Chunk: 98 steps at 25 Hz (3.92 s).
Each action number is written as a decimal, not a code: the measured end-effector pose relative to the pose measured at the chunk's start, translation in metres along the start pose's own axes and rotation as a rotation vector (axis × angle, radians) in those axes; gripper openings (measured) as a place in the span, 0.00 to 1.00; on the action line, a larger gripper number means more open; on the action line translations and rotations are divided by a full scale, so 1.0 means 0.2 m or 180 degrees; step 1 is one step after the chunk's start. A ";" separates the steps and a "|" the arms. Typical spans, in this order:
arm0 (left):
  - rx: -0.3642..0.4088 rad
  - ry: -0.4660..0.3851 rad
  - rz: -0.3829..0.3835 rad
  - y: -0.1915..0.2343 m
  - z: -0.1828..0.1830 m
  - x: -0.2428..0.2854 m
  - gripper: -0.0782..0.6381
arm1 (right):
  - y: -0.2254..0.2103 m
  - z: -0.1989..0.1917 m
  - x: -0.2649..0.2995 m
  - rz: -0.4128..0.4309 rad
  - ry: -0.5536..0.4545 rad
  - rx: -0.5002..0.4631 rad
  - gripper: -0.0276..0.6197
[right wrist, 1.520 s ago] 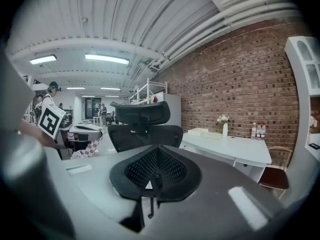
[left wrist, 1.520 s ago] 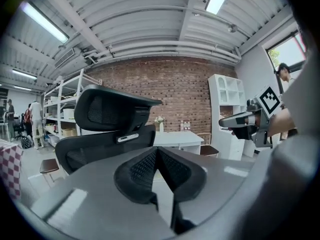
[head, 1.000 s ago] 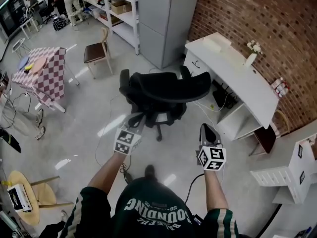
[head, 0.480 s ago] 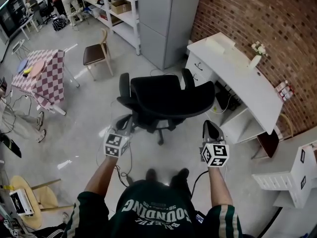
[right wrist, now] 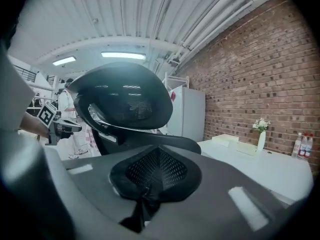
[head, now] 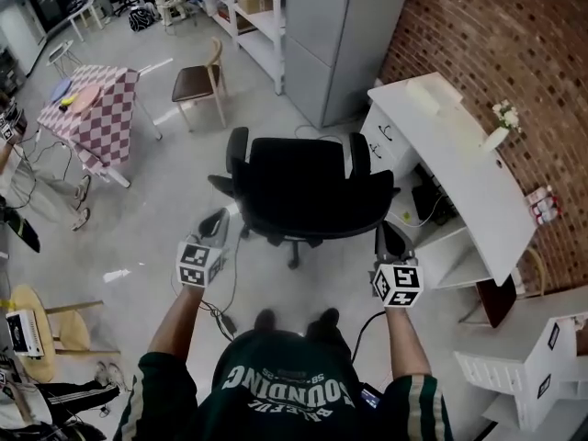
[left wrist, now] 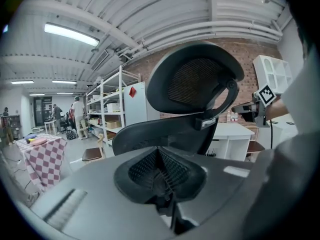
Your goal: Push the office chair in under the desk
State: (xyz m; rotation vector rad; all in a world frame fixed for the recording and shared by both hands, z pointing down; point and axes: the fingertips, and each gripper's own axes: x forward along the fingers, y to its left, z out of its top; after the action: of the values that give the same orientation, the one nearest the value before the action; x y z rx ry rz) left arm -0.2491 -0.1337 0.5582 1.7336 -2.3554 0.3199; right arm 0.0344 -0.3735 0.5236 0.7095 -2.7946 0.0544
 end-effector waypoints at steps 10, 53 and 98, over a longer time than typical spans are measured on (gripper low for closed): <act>0.0030 0.0086 0.0217 0.05 -0.02 0.04 0.20 | -0.27 -0.04 0.14 -0.0027 0.0011 -0.0177 0.27; 0.0440 0.0250 0.0437 0.42 -0.07 0.42 0.47 | -0.38 -0.21 0.63 0.0412 0.0707 -0.1143 0.45; 0.0656 0.0211 -0.0403 0.20 -0.29 -0.29 0.47 | 0.17 -0.59 -0.60 -0.0746 0.0976 -0.0907 0.45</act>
State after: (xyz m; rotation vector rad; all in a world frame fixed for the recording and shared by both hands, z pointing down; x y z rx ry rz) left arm -0.2687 -0.0529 0.5957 1.9197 -2.2209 0.6083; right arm 0.1474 -0.2757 0.6073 0.8664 -2.3494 -0.2519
